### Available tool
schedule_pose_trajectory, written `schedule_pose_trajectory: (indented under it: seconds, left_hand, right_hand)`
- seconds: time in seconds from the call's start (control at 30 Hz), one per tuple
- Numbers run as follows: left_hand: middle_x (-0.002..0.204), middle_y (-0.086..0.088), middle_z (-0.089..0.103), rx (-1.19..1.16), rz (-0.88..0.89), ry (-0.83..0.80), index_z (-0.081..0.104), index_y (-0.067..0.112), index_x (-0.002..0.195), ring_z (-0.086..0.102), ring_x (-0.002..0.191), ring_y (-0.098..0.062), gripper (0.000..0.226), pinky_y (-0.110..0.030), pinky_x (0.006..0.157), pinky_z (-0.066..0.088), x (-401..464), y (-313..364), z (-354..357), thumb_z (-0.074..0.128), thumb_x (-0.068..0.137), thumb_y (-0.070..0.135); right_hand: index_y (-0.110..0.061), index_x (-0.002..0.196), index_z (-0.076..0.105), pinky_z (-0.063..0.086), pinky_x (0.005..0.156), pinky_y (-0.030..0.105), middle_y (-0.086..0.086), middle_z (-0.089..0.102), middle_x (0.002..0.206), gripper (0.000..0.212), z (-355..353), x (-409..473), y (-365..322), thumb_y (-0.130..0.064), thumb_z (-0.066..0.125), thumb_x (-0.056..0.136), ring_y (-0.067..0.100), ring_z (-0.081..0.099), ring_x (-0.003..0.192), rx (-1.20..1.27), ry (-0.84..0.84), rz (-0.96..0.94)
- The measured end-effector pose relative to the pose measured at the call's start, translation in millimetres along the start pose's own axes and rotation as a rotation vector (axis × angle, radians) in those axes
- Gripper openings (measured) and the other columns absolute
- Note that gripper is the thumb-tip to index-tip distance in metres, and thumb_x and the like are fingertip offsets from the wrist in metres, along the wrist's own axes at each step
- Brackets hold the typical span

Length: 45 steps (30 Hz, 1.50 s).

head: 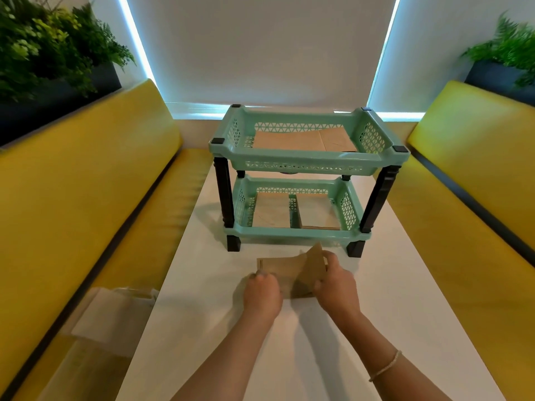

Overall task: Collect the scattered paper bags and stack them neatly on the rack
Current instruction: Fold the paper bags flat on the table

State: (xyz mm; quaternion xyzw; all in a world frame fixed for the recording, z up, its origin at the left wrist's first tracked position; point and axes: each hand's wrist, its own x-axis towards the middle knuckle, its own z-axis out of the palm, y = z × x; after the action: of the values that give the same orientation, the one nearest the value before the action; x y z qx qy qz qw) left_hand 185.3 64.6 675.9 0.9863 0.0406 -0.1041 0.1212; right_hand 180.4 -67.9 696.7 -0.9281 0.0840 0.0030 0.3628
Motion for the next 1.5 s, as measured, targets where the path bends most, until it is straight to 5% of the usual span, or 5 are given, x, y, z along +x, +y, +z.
schedule_pose_trajectory:
  seconds: [0.23, 0.5, 0.8, 1.23, 1.5]
  left_hand:
    - [0.132, -0.01, 0.049, -0.084, -0.02, 0.012, 0.05, 0.011, 0.128, 0.045, 0.121, -0.025, 0.034, -0.032, 0.094, 0.041, 2, -2, 4, 0.05, 0.095, 0.02]
    - [0.142, -0.005, 0.038, -0.916, -0.177, 0.034, -0.004, 0.014, 0.15, 0.036, 0.132, -0.024, 0.127, -0.042, 0.109, 0.035, 6, -21, 1, 0.087, 0.062, 0.022]
    - [0.118, 0.004, 0.054, -1.213, 0.002, 0.081, 0.052, 0.027, 0.114, 0.051, 0.118, -0.018, 0.063, -0.022, 0.094, 0.042, -31, -18, 30, 0.085, 0.063, 0.009]
    - [0.117, -0.004, 0.062, -1.045, -0.058, 0.066, 0.05, 0.015, 0.123, 0.059, 0.103, -0.017, 0.063, -0.022, 0.086, 0.046, -46, -25, 32, 0.08, 0.069, 0.006]
    - [0.082, 0.007, 0.069, -1.34, 0.151, 0.031, 0.063, 0.02, 0.086, 0.064, 0.076, -0.007, 0.031, -0.02, 0.064, 0.051, -48, -10, -35, 0.077, 0.069, -0.001]
  right_hand:
    - [-0.006, 0.135, 0.043, 0.053, 0.082, 0.036, 0.013, 0.059, 0.11, 0.062, -6, 13, 3, 0.003, 0.061, 0.076, 0.027, 0.058, 0.096, 0.262, -0.063, 0.285]
    - [-0.005, 0.096, 0.062, 0.052, 0.076, 0.035, 0.008, 0.063, 0.088, 0.024, -29, 17, 19, 0.009, 0.058, 0.077, 0.024, 0.06, 0.084, 0.412, -0.25, 0.278]
    - [-0.011, 0.074, 0.067, 0.051, 0.067, 0.03, 0.008, 0.069, 0.076, 0.025, -7, -27, 45, 0.013, 0.063, 0.074, 0.023, 0.062, 0.074, 0.613, -0.096, 0.217]
    - [-0.024, 0.092, 0.064, 0.053, 0.07, 0.029, -0.005, 0.063, 0.087, 0.031, -20, -39, 44, 0.002, 0.069, 0.075, 0.016, 0.058, 0.081, 0.37, -0.054, 0.074]
    - [-0.009, 0.077, 0.066, 0.046, 0.061, 0.026, 0.001, 0.067, 0.072, 0.003, -41, -29, 47, -0.006, 0.067, 0.078, 0.013, 0.054, 0.061, 0.222, -0.157, 0.033]
